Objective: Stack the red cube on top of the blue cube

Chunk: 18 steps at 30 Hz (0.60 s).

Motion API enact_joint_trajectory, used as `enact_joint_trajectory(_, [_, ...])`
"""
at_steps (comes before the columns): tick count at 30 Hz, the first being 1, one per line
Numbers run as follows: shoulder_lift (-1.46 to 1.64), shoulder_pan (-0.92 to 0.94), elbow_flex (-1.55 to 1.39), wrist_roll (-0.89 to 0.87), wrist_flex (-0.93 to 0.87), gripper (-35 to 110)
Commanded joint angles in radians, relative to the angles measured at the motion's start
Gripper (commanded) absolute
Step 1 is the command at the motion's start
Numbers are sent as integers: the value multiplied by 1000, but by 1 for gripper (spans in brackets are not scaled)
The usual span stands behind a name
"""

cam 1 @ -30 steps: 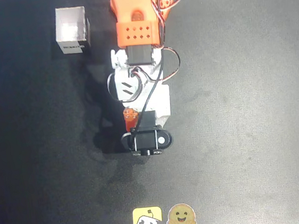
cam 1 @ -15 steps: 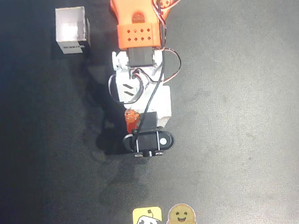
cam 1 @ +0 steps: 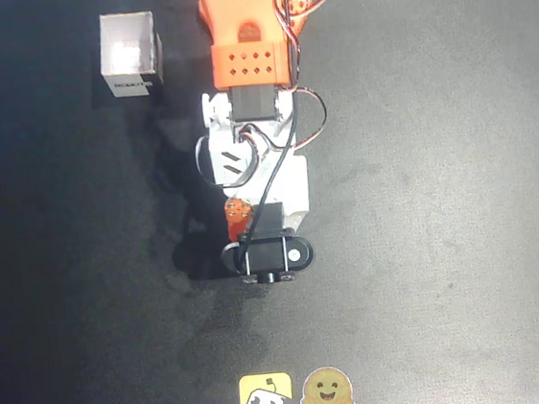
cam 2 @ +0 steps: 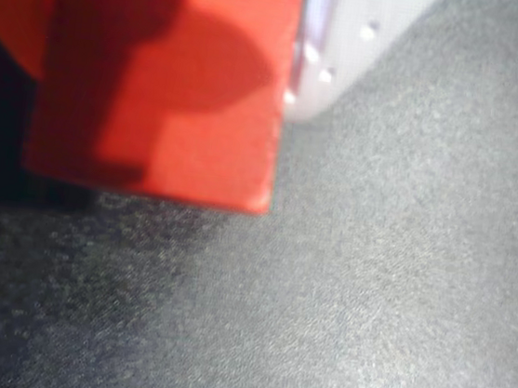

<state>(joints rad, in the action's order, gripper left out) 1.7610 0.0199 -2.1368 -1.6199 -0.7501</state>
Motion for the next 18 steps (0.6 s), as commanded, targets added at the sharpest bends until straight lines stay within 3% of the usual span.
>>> enact_joint_trajectory(1, [15,5,-2,-3,20,14])
enact_joint_trajectory(18, [52,6,-69,-3,38,27])
